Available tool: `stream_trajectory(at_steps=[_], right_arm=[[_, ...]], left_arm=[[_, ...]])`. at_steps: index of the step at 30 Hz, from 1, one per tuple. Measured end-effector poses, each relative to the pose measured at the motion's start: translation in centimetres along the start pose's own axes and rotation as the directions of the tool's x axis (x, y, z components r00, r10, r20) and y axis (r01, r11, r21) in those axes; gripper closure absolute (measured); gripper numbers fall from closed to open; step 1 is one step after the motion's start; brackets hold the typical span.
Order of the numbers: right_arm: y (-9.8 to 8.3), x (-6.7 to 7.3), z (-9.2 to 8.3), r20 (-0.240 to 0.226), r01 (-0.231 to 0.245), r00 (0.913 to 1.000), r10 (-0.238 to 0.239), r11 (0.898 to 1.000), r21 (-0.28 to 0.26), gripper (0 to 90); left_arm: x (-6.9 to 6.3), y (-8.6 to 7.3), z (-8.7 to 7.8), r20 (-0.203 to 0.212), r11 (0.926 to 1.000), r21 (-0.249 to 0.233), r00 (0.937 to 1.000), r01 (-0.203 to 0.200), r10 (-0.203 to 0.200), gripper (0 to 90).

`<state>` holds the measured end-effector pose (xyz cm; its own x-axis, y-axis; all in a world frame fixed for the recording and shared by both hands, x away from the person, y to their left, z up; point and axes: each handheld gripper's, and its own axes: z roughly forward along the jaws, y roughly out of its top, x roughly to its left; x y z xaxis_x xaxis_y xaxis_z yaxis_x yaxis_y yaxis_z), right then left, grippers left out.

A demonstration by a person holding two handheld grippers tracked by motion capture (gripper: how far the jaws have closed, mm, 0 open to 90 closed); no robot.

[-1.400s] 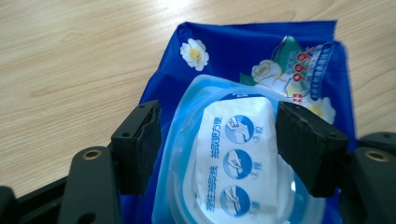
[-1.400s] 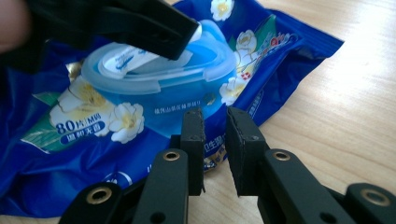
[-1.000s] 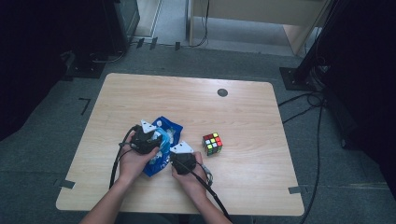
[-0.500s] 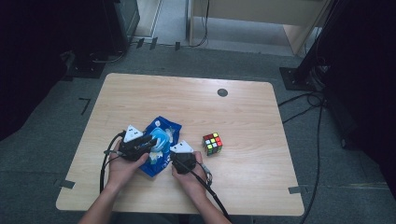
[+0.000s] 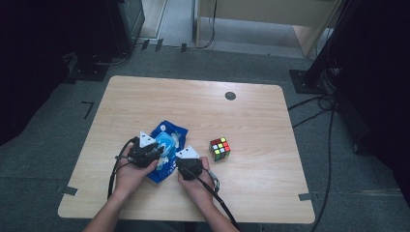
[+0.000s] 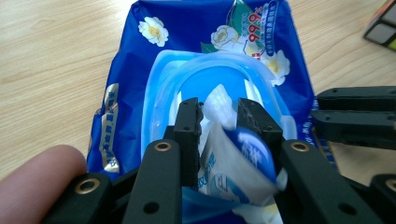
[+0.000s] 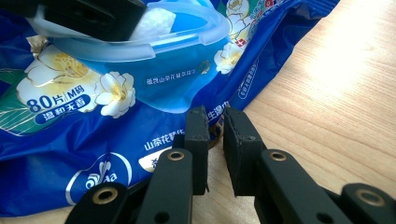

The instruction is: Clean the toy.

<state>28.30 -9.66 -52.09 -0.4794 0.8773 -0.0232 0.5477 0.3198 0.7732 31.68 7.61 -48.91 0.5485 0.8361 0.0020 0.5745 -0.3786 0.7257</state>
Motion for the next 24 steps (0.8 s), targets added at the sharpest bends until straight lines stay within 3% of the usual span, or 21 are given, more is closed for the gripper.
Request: stream_trajectory(at_steps=[6, 11, 13, 15, 18, 24], right_arm=[[0.0, 0.0, 0.0, -0.001, 0.0, 1.0, 0.0, 1.0, -0.002, 80.6], [0.0, 0.1, 0.0, 0.01, 0.013, 0.9999, -0.013, 1.0, -0.002, 80.7], [0.0, 0.2, 0.0, 0.013, 0.018, 0.9997, -0.018, 1.0, -0.002, 81.1], [0.0, 0.2, 0.0, 0.01, 0.019, 0.9998, -0.019, 1.0, -0.002, 81.3], [0.0, 0.3, 0.0, 0.016, 0.019, 0.9997, -0.019, 1.0, -0.001, 82.2], [-0.1, 1.3, 0.0, 0.082, 0.103, 0.9913, -0.103, 0.995, 0.001, 83.8]], left_arm=[[-0.6, 0.4, 0.5, -0.014, 0.9994, 0.0, 0.9993, -0.033, 0.033, 73.8], [-0.7, 0.6, 0.8, 0.021, 0.9981, 0.012, 0.998, -0.06, 0.06, 87.6], [-0.4, 0.7, 1.0, 0.039, 0.9986, 0.012, 0.998, -0.051, 0.051, 90.0], [-0.1, 0.8, 0.7, 0.05, 0.9989, -0.002, 0.9976, -0.047, 0.047, 90.0], [0.4, 1.4, 0.0, 0.035, 0.9983, -0.044, 0.9986, -0.038, 0.04, 90.0], [1.0, 2.3, -1.5, -0.002, 0.993, -0.112, 0.9993, -0.038, 0.038, 90.0]])
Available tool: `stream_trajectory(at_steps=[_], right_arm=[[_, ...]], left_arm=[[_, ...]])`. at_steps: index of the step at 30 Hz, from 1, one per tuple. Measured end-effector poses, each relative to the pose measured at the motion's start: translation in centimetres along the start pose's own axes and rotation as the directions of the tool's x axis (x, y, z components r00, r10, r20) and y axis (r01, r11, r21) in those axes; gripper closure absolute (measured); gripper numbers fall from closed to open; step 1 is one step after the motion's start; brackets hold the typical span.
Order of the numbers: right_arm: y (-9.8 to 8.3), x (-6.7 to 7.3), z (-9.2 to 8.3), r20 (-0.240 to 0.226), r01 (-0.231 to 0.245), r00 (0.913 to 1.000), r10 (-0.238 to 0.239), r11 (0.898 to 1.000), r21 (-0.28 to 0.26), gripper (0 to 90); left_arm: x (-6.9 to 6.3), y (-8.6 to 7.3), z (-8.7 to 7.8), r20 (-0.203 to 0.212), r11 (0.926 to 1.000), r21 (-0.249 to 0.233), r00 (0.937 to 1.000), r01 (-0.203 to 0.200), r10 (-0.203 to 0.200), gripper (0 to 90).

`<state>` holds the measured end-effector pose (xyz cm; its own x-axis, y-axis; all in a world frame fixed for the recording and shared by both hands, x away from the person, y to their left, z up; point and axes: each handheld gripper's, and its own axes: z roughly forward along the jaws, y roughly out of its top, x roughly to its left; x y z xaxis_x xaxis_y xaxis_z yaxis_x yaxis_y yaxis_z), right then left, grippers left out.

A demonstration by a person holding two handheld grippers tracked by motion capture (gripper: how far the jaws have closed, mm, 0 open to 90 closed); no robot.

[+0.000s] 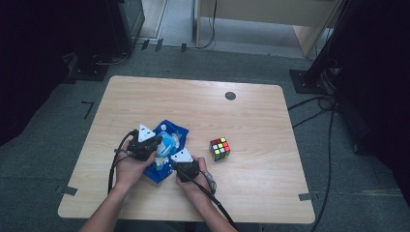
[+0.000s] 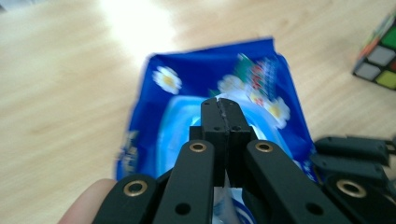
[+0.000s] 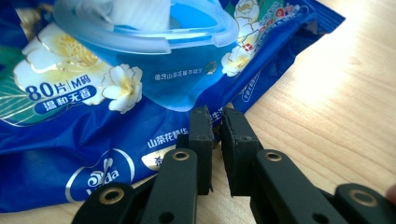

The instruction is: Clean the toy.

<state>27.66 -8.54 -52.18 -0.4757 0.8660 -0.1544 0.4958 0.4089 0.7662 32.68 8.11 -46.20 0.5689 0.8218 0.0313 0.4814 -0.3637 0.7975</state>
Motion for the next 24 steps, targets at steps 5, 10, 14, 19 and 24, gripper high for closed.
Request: stream_trajectory(at_steps=[5, 10, 14, 19, 24], right_arm=[[0.1, 0.4, 0.0, 0.034, 0.036, 0.9987, -0.037, 0.999, 0.006, 83.8], [0.1, 0.6, 0.0, 0.047, 0.057, 0.9973, -0.057, 0.998, 0.006, 84.3], [0.1, 0.7, 0.0, 0.046, 0.06, 0.9971, -0.06, 0.998, 0.008, 84.3], [0.0, 0.8, 0.0, 0.061, 0.073, 0.9954, -0.074, 0.997, 0.005, 83.8], [0.0, 0.8, 0.0, 0.058, 0.077, 0.9953, -0.077, 0.997, 0.002, 83.7]], left_arm=[[0.3, 1.5, -1.4, 0.059, 0.9959, -0.079, 0.9975, 0.043, -0.038, 90.0], [1.3, 2.4, -2.6, 0.096, 0.9788, -0.165, 0.9896, 0.121, -0.107, 90.0], [2.5, 3.1, -4.1, 0.121, 0.9599, -0.227, 0.9828, 0.164, -0.14, 90.0], [1.9, 2.8, -2.9, 0.147, 0.9838, -0.123, 0.9828, 0.131, -0.113, 87.3], [1.3, 2.6, -0.8, 0.058, 0.98, -0.102, 0.9845, 0.171, -0.166, 60.2]])
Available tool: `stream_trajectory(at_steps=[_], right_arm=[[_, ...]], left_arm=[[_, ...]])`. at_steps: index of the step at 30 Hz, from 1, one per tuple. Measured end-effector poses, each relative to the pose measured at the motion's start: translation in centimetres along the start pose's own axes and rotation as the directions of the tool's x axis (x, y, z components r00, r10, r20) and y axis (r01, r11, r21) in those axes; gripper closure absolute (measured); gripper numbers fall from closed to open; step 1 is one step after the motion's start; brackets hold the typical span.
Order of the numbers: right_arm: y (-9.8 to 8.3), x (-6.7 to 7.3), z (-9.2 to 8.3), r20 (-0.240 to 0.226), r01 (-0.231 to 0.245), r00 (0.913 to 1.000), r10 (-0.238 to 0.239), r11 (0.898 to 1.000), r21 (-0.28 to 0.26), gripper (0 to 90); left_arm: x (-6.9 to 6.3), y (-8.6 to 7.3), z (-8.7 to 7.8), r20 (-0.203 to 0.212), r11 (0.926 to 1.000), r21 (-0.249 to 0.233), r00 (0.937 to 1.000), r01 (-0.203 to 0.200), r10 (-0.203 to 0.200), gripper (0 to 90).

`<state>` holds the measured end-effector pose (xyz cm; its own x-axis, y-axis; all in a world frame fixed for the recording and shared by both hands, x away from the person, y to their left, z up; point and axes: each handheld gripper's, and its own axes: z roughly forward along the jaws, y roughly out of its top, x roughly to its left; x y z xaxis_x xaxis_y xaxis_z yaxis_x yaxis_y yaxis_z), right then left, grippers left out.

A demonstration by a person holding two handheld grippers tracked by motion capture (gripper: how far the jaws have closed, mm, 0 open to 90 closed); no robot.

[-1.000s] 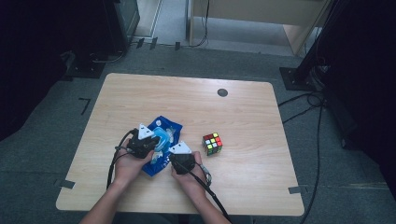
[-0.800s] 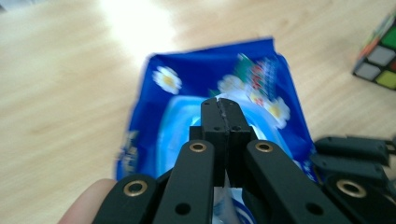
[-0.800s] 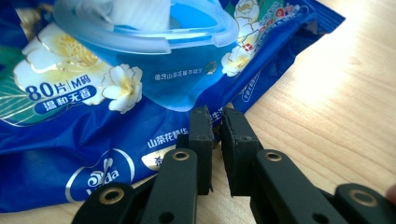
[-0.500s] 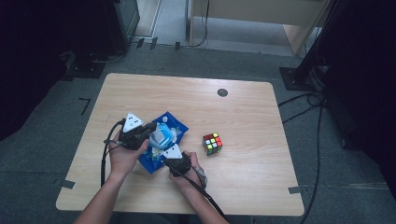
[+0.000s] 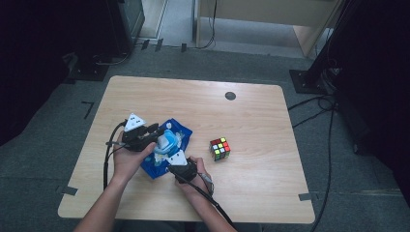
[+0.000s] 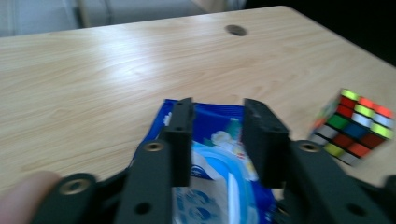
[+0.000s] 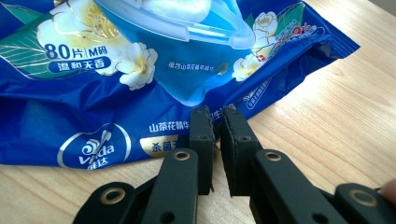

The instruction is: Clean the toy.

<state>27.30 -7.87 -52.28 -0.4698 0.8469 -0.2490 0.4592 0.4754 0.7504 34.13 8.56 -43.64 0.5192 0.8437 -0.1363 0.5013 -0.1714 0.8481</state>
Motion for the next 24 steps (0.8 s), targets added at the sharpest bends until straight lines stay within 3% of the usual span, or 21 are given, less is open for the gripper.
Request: stream_trajectory(at_steps=[2, 5, 9, 11, 13, 15, 19, 24], right_arm=[[0.0, -0.1, 0.0, -0.004, -0.013, 0.9999, 0.013, 1.0, 0.001, 83.5], [0.0, -0.2, 0.0, -0.015, -0.022, 0.9996, 0.022, 1.0, 0.002, 83.3], [-0.1, -0.4, 0.0, -0.025, -0.034, 0.9991, 0.034, 0.999, 0.0, 82.9], [-0.1, -0.4, 0.0, -0.022, -0.03, 0.9993, 0.03, 1.0, -0.001, 82.9], [-0.1, -0.3, 0.0, -0.016, -0.029, 0.9995, 0.029, 1.0, 0.0, 82.9], [-0.1, -0.3, 0.0, -0.016, -0.025, 0.9995, 0.025, 1.0, 0.0, 82.8], [0.0, -0.2, 0.0, -0.006, -0.014, 0.9999, 0.014, 1.0, 0.0, 82.4], [0.0, 0.1, 0.0, 0.012, 0.007, 0.9999, -0.007, 1.0, 0.005, 82.5]], left_arm=[[0.6, -0.1, 0.9, -0.055, 0.9973, 0.035, 0.9966, 0.064, -0.062, 51.1], [1.5, -0.7, 1.8, -0.028, 0.9833, 0.11, 0.9894, 0.145, -0.143, 42.6], [0.6, -1.6, 2.2, -0.009, 0.9776, 0.179, 0.9939, 0.11, -0.11, 42.5], [0.2, -2.0, 2.3, -0.013, 0.9768, 0.195, 0.996, 0.09, -0.089, 54.4], [0.0, -2.2, 2.1, -0.021, 0.9824, 0.177, 0.9982, 0.06, -0.057, 75.8], [0.2, -2.1, 1.6, 0.001, 0.9884, 0.145, 0.999, 0.045, -0.046, 88.7], [0.4, -1.4, 0.8, 0.009, 0.9959, 0.085, 0.9995, 0.031, -0.032, 90.0], [0.6, -0.6, 0.4, 0.038, 0.9981, 0.056, 0.9989, 0.026, -0.028, 90.0]])
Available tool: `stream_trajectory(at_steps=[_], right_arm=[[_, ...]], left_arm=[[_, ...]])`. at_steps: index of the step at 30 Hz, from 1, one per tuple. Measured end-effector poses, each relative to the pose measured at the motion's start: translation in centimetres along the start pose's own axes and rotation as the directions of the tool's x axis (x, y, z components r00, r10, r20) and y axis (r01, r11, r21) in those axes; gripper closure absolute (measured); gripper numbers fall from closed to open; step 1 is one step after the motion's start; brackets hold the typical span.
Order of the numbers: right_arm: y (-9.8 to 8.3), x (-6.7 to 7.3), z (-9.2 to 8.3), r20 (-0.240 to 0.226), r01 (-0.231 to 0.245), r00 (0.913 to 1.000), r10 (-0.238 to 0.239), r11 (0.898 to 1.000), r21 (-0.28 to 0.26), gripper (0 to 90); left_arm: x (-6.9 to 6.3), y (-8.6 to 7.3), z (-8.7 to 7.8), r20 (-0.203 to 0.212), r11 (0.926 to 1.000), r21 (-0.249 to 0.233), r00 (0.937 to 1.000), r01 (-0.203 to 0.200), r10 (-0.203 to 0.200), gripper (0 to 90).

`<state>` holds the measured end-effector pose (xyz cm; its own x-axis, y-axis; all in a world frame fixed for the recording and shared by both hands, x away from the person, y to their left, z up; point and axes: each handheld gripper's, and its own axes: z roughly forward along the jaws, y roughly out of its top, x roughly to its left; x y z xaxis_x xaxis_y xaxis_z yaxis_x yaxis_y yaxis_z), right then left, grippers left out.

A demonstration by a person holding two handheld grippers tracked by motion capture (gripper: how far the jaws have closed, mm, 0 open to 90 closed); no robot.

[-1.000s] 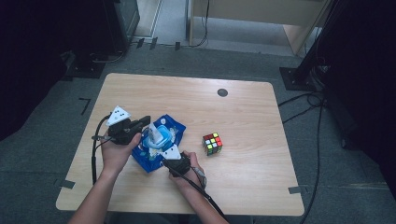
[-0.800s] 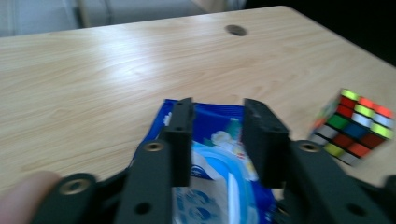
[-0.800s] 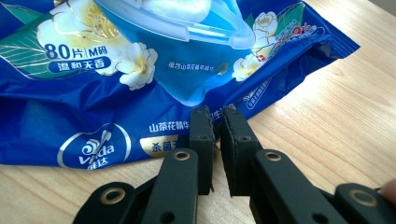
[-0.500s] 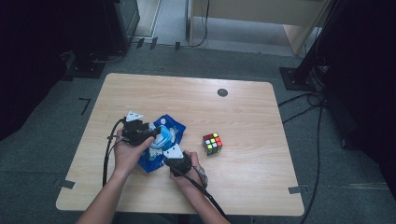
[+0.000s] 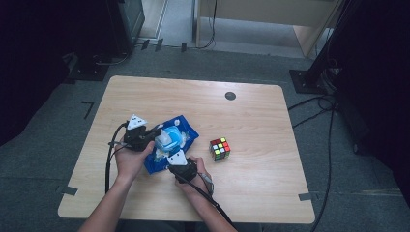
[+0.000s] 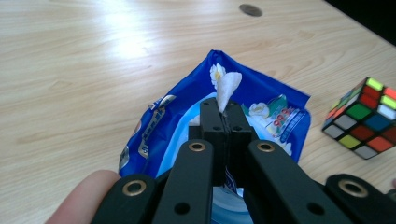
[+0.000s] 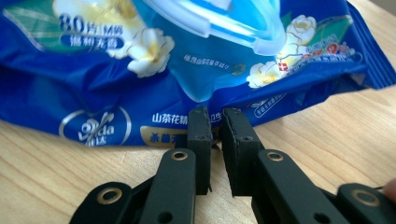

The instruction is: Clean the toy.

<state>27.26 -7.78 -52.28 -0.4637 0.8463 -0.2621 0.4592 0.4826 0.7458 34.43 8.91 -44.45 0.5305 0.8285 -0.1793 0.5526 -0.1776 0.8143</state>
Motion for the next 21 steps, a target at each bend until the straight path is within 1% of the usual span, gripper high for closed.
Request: stream_trajectory(at_steps=[1, 2, 3, 4, 6, 7, 8, 9, 10, 11, 12, 13, 14, 15, 16, 17, 18, 19, 21], right_arm=[[0.0, 0.1, 0.0, 0.009, 0.012, 0.9999, -0.012, 1.0, -0.001, 82.5], [0.0, 0.2, 0.0, 0.015, 0.015, 0.9998, -0.015, 1.0, 0.0, 82.7], [0.0, 0.3, 0.0, 0.02, 0.022, 0.9995, -0.022, 1.0, 0.0, 82.8], [0.0, 0.3, 0.0, 0.025, 0.028, 0.9993, -0.028, 1.0, 0.0, 82.9], [0.0, 0.3, 0.0, 0.021, 0.024, 0.9995, -0.024, 1.0, 0.0, 82.6], [0.0, 0.2, -0.1, 0.011, 0.013, 0.9998, -0.013, 1.0, 0.0, 80.3], [0.0, -0.2, -0.2, -0.029, -0.002, 0.9996, 0.002, 1.0, -0.011, 72.0], [0.0, -0.4, -0.3, -0.046, -0.016, 0.9988, 0.015, 1.0, -0.023, 71.2], [0.0, -0.6, -0.6, -0.049, -0.043, 0.998, 0.041, 0.998, -0.045, 69.6], [0.0, -1.0, -0.9, -0.051, -0.061, 0.9971, 0.057, 0.996, -0.07, 68.4], [0.1, -1.3, -1.3, -0.066, -0.093, 0.9941, 0.087, 0.991, -0.094, 66.9], [0.1, -1.4, -1.4, -0.07, -0.104, 0.9928, 0.098, 0.99, -0.099, 65.2], [0.2, -1.6, -1.5, -0.076, -0.106, 0.9922, 0.099, 0.989, -0.1, 63.2], [0.2, -1.7, -1.5, -0.089, -0.117, 0.99, 0.109, 0.989, -0.091, 61.0], [0.2, -1.8, -1.4, -0.111, -0.129, 0.9865, 0.121, 0.989, -0.07, 59.0], [0.1, -1.9, -1.4, -0.111, -0.126, 0.9867, 0.118, 0.99, -0.063, 57.2], [0.0, -1.9, -1.7, -0.106, -0.125, 0.9874, 0.117, 0.99, -0.063, 55.8], [0.0, -2.0, -2.1, -0.103, -0.116, 0.9888, 0.108, 0.99, -0.075, 54.5], [0.0, -2.3, -3.2, -0.086, -0.115, 0.9906, 0.106, 0.988, -0.107, 52.1]], left_arm=[[0.0, 0.1, 0.0, 0.006, 1.0, -0.002, 1.0, -0.001, 0.001, 90.0], [0.0, 0.2, -0.1, 0.014, 1.0, -0.01, 0.9999, 0.0, 0.0, 90.0], [0.0, 0.4, -0.2, 0.026, 0.9995, -0.028, 0.9996, 0.011, -0.01, 90.0], [0.1, 0.4, -0.3, 0.03, 0.9994, -0.032, 0.9995, 0.014, -0.013, 90.0], [0.1, 0.6, -0.5, 0.048, 0.9982, -0.052, 0.9984, 0.031, -0.028, 90.0], [0.1, 0.6, -0.6, 0.053, 0.998, -0.056, 0.9983, 0.029, -0.026, 90.0], [0.1, 0.7, -0.7, 0.055, 0.9979, -0.06, 0.9983, 0.022, -0.019, 90.0], [0.0, 0.7, -0.8, 0.064, 0.9975, -0.068, 0.9978, 0.019, -0.015, 90.0], [-0.1, 0.7, -0.9, 0.08, 0.9966, -0.081, 0.9968, 0.015, -0.009, 90.0], [-0.3, 0.8, -1.2, 0.079, 0.9954, -0.095, 0.9969, 0.005, 0.002, 90.0], [-0.3, 0.8, -1.3, 0.084, 0.994, -0.109, 0.9965, 0.002, 0.008, 90.0], [-0.4, 0.9, -1.6, 0.095, 0.9914, -0.131, 0.9954, 0.002, 0.011, 90.0], [-0.6, 1.1, -1.8, 0.113, 0.9876, -0.157, 0.9936, 0.007, 0.011, 90.0], [-0.8, 1.3, -2.1, 0.122, 0.9833, -0.182, 0.9922, -0.005, 0.028, 90.0], [-1.1, 1.5, -2.3, 0.124, 0.98, -0.198, 0.9914, -0.018, 0.043, 90.0], [-1.5, 1.8, -2.7, 0.123, 0.9733, -0.226, 0.9899, -0.041, 0.07, 90.0], [-1.8, 2.0, -3.1, 0.12, 0.968, -0.244, 0.9887, -0.058, 0.089, 90.0], [-2.0, 2.1, -3.4, 0.119, 0.9641, -0.255, 0.9871, -0.073, 0.107, 90.0], [-2.4, 2.2, -3.9, 0.121, 0.9612, -0.258, 0.9836, -0.099, 0.134, 89.7]])
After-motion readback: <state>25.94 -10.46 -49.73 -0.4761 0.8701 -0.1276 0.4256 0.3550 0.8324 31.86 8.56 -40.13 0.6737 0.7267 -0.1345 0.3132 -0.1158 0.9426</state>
